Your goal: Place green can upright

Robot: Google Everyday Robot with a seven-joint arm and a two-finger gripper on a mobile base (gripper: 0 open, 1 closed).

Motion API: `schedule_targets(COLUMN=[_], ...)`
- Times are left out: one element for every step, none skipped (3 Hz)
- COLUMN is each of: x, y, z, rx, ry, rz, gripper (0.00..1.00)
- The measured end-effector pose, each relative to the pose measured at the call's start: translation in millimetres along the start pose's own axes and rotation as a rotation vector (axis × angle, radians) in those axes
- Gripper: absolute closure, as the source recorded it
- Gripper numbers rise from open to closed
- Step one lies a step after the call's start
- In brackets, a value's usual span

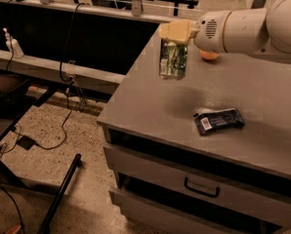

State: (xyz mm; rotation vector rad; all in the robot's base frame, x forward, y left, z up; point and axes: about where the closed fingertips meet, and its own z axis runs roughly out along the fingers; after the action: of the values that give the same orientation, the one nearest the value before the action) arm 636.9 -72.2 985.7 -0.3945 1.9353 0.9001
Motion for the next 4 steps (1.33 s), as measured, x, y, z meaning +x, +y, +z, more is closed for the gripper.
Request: schedule_targets(x=[-11, -17, -18, -16], y=[8, 19, 25, 25], z=[1, 2, 10, 17], rx=[-0.132, -0.236, -0.282, -0.266], ry=[-0.075, -0.101, -0.083, -0.077], rz=[-0.084, -0.257, -0.43, -0.447], gripper=[1.0, 1.0, 1.0, 1.0])
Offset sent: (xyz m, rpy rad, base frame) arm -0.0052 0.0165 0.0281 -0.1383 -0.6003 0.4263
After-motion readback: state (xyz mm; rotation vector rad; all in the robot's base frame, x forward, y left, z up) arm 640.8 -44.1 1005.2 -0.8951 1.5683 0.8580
